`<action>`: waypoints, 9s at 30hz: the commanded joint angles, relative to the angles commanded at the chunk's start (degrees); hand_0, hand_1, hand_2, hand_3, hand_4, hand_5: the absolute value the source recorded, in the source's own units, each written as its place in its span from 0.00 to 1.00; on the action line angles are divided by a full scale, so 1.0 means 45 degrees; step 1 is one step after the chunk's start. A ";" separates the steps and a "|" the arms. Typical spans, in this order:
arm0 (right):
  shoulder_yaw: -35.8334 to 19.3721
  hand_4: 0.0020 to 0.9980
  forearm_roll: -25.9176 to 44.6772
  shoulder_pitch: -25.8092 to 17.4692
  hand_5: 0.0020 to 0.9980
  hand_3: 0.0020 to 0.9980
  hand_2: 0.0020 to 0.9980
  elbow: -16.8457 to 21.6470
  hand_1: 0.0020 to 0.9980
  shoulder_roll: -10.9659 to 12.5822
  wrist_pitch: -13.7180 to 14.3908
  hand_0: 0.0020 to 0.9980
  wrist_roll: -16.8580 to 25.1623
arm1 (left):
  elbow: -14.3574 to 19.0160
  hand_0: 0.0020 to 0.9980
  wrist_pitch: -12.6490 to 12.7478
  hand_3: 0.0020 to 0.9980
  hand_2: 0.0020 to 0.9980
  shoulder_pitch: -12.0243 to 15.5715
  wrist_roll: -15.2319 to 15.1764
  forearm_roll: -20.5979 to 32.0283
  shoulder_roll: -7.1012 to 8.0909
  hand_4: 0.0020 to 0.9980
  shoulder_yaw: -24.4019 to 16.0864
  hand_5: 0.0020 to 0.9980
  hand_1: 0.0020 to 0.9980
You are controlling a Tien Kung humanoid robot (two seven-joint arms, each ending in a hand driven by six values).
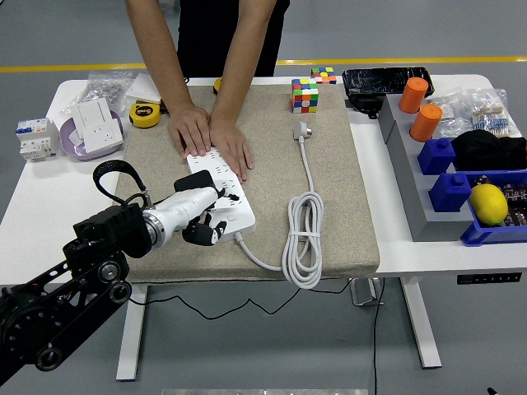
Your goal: Pick up the plug,place it near the board,insert it into the board,press the button
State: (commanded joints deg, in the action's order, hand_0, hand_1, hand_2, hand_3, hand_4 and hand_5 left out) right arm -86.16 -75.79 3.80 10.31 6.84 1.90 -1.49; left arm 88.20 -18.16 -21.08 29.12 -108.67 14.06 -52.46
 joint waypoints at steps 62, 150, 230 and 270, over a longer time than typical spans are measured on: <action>-0.0115 1.00 -0.0004 0.0005 0.82 0.77 0.75 0.0000 0.76 -0.0040 0.0028 0.83 0.0049 | 0.2059 0.32 0.0659 0.92 0.50 0.1675 -0.1459 0.0585 -0.0376 0.68 -0.1844 0.24 0.41; 0.0037 1.00 0.0036 0.0021 0.82 0.77 0.74 0.0000 0.76 -0.0003 0.0044 0.83 -0.0040 | -0.0753 0.12 0.0303 0.89 0.16 0.0918 -0.1785 0.0629 -0.0022 0.41 -0.0415 0.07 0.04; 0.0005 1.00 0.0068 0.0051 0.82 0.77 0.74 0.0000 0.76 -0.0016 0.0047 0.83 -0.0033 | -0.0775 0.23 0.2471 0.58 0.31 0.0091 -0.4583 0.3309 -0.0471 0.61 -0.1920 0.00 0.26; 0.0192 1.00 0.0098 0.0023 0.82 0.77 0.74 0.0000 0.75 0.0021 0.0047 0.83 -0.0093 | -0.7024 0.70 0.3615 0.74 0.72 -0.1427 -0.5466 0.2675 -0.1508 1.00 -0.2200 0.15 0.77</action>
State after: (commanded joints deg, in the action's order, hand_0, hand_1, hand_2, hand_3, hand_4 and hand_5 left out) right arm -85.30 -75.35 3.90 10.31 6.93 2.12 -1.91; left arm 56.59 -1.89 -27.50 4.52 -96.63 7.27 -62.36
